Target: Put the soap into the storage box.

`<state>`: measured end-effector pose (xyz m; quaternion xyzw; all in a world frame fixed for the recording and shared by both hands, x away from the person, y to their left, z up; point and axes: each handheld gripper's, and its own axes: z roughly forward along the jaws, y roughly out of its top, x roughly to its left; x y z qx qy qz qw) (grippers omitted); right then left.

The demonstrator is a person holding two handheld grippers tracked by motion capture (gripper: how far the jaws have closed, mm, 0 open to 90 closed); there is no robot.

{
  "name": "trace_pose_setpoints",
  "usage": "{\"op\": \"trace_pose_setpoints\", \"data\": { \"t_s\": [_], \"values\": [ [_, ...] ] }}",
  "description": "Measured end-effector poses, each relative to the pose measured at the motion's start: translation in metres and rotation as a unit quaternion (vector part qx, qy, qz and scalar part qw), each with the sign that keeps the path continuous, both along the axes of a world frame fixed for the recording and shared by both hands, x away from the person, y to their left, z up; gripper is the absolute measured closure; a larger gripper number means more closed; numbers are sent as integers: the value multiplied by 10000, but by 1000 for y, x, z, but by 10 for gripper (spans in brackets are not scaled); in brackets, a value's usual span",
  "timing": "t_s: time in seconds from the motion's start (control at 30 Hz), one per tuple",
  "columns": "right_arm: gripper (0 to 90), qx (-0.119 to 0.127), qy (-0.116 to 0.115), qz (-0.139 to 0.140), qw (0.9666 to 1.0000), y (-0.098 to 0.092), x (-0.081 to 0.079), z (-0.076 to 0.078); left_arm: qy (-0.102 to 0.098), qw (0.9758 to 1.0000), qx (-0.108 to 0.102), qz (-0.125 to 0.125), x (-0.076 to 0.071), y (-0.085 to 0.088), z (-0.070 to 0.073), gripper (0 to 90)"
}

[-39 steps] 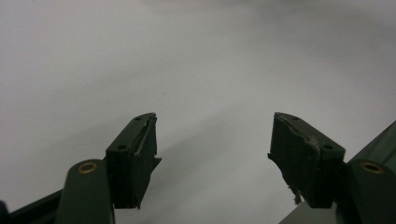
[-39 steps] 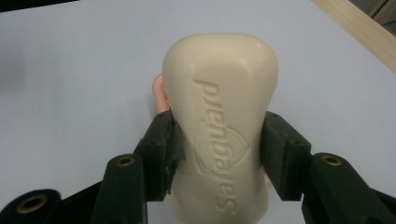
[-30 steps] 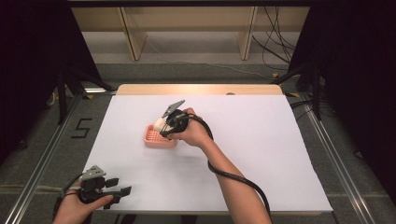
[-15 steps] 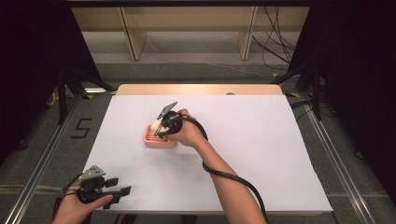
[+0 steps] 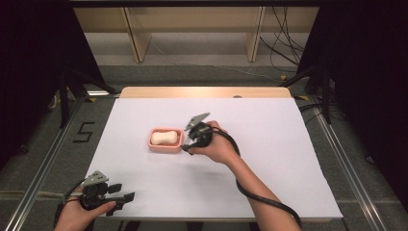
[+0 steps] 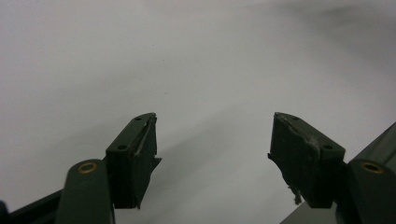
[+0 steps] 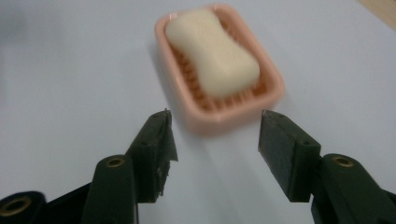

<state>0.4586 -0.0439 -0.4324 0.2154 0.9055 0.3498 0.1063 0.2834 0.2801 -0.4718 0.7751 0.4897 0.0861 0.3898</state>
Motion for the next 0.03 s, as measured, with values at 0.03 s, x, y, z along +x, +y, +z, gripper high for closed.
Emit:
{"op": "trace_pose_setpoints", "data": {
  "t_s": [0.03],
  "values": [
    [473,11,29,-85,10000,-12,-8,0,-6,10000,24,16,0,0,0,316]
  ]
}}
